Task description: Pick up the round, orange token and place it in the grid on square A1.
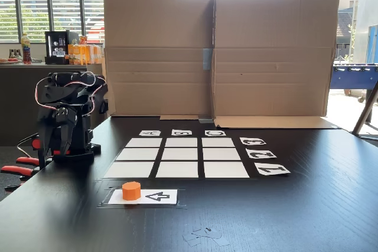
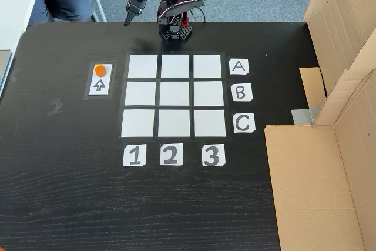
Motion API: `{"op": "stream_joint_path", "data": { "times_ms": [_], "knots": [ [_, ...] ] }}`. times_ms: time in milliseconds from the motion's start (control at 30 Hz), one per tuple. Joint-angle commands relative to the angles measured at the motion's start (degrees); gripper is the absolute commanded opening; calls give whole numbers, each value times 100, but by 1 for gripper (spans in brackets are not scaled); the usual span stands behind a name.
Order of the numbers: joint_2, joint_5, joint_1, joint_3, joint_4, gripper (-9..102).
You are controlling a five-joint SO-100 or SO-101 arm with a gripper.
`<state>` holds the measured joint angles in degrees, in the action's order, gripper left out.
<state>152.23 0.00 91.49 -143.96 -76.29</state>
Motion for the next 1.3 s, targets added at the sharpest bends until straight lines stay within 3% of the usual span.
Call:
{"op": "stream_joint_path", "data": {
  "times_ms": [0,467,933,1267],
  "knots": [
    [-316,-26,-114,835,-308,21],
    [-2188,-53,-782,2479,-659,18],
    [-4140,35,-1573,4298,-905,35],
    [-5572,132,-1907,5713,-1116,36]
  ]
}}
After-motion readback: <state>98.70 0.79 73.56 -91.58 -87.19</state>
